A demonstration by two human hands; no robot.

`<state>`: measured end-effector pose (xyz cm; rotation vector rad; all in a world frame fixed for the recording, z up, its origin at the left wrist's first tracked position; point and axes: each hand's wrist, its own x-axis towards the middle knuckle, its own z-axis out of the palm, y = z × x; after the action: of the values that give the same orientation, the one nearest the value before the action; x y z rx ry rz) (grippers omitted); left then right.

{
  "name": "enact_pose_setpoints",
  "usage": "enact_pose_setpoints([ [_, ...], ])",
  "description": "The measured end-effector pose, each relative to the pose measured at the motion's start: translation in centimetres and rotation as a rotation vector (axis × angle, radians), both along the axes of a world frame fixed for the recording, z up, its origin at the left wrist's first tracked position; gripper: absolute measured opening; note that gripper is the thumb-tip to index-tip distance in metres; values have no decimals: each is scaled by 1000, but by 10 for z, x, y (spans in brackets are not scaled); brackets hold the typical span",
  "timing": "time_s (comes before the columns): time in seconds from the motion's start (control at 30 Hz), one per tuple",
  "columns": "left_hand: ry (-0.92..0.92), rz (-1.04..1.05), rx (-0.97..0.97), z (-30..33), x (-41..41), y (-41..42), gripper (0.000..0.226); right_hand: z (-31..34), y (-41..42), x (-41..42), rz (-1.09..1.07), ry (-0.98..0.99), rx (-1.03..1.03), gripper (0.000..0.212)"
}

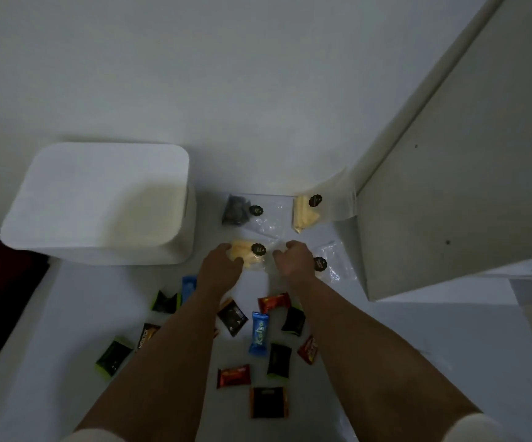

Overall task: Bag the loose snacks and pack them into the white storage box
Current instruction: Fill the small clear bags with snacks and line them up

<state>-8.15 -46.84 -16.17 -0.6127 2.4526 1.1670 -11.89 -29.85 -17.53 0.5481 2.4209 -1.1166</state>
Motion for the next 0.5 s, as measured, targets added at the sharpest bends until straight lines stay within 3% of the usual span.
enact_pose_setpoints([
  [0.13,-32,-11,7,-12,-10,2,51,-15,-6,-11,-35,-56,3,17],
  [0.37,-56,-37,19,-22,-12,-5,42,-23,-12,-9,-60,-81,62,37],
  [0.5,-84,-44,31,-26,-13,-12,52,-23,-15,-10,-100,-85,56,29],
])
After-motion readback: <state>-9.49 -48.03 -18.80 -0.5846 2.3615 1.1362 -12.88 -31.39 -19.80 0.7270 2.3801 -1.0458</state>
